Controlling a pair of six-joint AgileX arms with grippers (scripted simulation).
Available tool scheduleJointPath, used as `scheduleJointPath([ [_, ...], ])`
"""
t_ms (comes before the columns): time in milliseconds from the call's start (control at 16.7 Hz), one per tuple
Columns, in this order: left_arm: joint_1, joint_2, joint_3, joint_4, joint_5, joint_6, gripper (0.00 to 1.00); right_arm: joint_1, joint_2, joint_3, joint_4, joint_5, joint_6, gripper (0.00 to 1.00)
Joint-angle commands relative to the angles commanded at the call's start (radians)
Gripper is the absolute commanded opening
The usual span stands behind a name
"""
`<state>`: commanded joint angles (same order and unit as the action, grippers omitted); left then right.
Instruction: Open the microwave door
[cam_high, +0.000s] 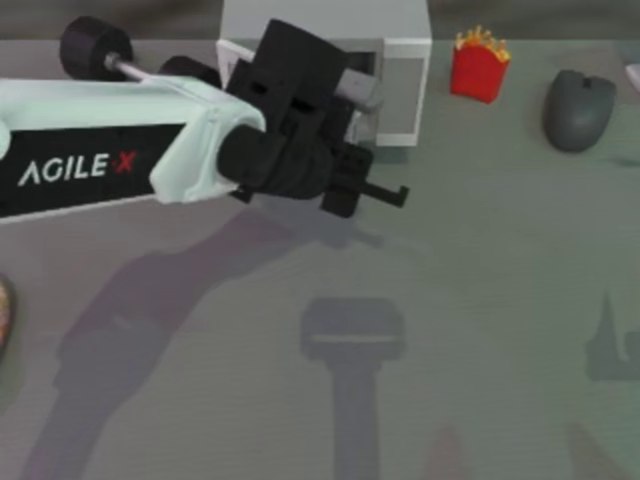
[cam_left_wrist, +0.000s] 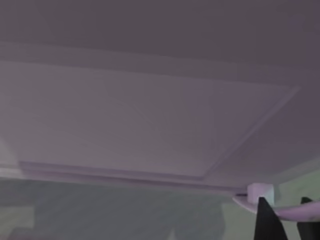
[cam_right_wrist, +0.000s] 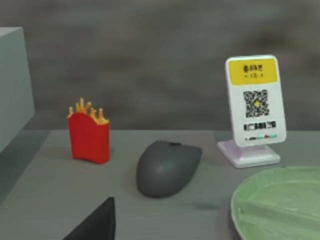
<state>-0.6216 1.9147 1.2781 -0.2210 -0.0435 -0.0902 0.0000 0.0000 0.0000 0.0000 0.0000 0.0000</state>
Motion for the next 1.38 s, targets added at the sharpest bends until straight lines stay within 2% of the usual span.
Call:
scheduleJointPath([
  [480, 0.014, -0.022, -0.030, 0.009, 0.036, 0.042, 0.00, 0.000, 0.000, 0.000, 0.000, 0.000, 0.000, 1.00],
  [1380, 0.015, -0.022, -0.030, 0.009, 0.037, 0.042, 0.00, 0.000, 0.000, 0.000, 0.000, 0.000, 0.000, 1.00],
])
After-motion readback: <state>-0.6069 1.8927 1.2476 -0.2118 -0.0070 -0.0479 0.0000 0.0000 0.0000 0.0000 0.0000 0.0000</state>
